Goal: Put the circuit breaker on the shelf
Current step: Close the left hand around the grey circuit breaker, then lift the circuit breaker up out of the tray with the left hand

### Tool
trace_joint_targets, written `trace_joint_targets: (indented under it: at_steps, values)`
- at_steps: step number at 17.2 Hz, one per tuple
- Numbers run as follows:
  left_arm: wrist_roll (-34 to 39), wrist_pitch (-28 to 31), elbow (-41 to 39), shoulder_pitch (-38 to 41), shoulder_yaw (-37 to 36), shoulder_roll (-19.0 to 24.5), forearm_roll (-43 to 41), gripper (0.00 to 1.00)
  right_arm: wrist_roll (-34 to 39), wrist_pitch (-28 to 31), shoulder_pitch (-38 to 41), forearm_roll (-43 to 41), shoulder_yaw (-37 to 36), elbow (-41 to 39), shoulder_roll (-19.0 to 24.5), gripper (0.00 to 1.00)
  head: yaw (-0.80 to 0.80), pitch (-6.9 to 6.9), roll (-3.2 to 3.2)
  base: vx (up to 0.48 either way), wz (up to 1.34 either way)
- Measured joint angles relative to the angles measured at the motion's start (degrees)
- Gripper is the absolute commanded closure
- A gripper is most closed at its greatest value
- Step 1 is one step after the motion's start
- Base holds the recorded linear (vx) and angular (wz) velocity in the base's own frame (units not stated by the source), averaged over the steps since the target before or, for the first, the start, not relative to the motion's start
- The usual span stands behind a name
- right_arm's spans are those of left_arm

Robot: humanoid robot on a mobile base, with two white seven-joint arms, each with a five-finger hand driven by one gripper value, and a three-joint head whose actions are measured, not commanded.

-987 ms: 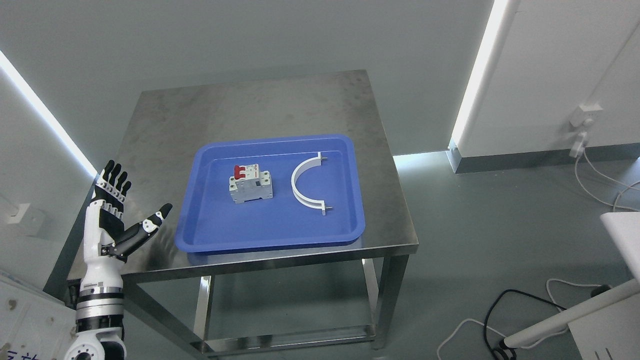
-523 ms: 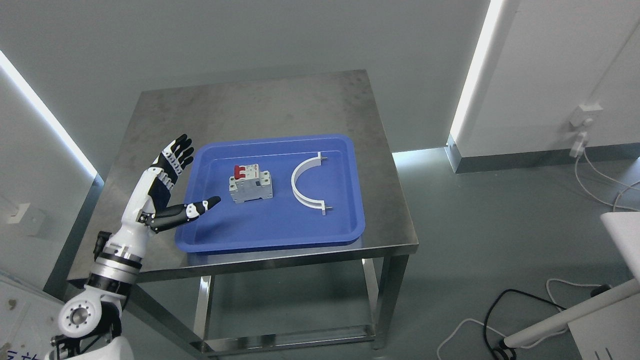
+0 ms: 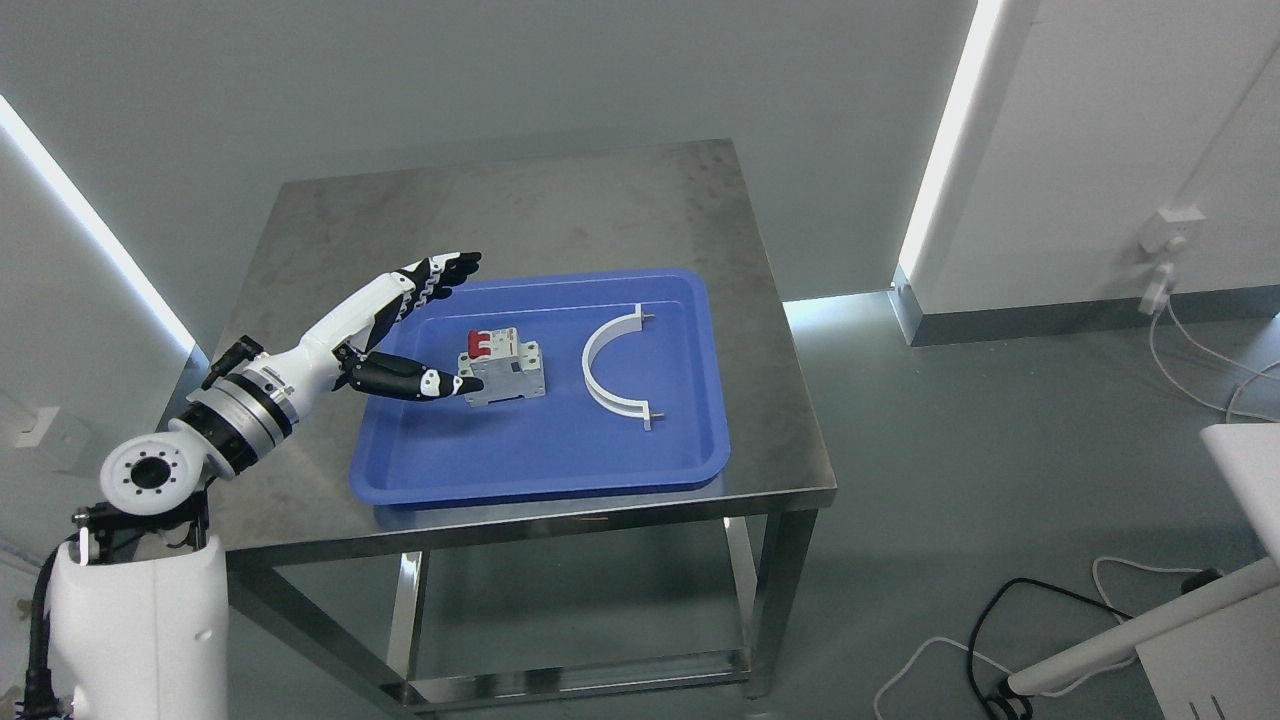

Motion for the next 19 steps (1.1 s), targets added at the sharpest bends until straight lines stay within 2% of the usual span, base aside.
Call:
trace_joint_targets:
  at_steps: [4,9,13,17,19]
  values:
    - [-2.9,0.4,2.3,-2.4,-3.4,1.5,-5.5,0.17,0.0,0.0,0.0,0.0,0.0,0.0,0.0,0.00,0.00,0.00,0.00,0.000,0.00]
    - [-3.4,0.5,5.2,-4.4,-6.0,2.0,-10.8,0.35,0.0,0.0,0.0,0.0,0.0,0.0,0.0,0.00,0.00,0.00,0.00,0.000,0.00]
    - [-3.5,0.7,6.9,-5.1,-6.6,1.7,-12.6,0.58,0.0,0.0,0.0,0.0,0.0,0.0,0.0,0.00,0.00,0.00,0.00,0.000,0.00]
    - [-3.5,-2.6,8.1,-5.4,-6.5,0.9,-13.4,0.86,0.0,0.0,0.0,0.0,0.0,0.0,0.0,0.00,0.00,0.00,0.00,0.000,0.00]
    - [-3.5,-5.8,8.8,-5.6,-5.7,0.0,-13.6,0.88,0.0,0.0,0.0,0.0,0.0,0.0,0.0,0.00,0.00,0.00,0.00,0.000,0.00]
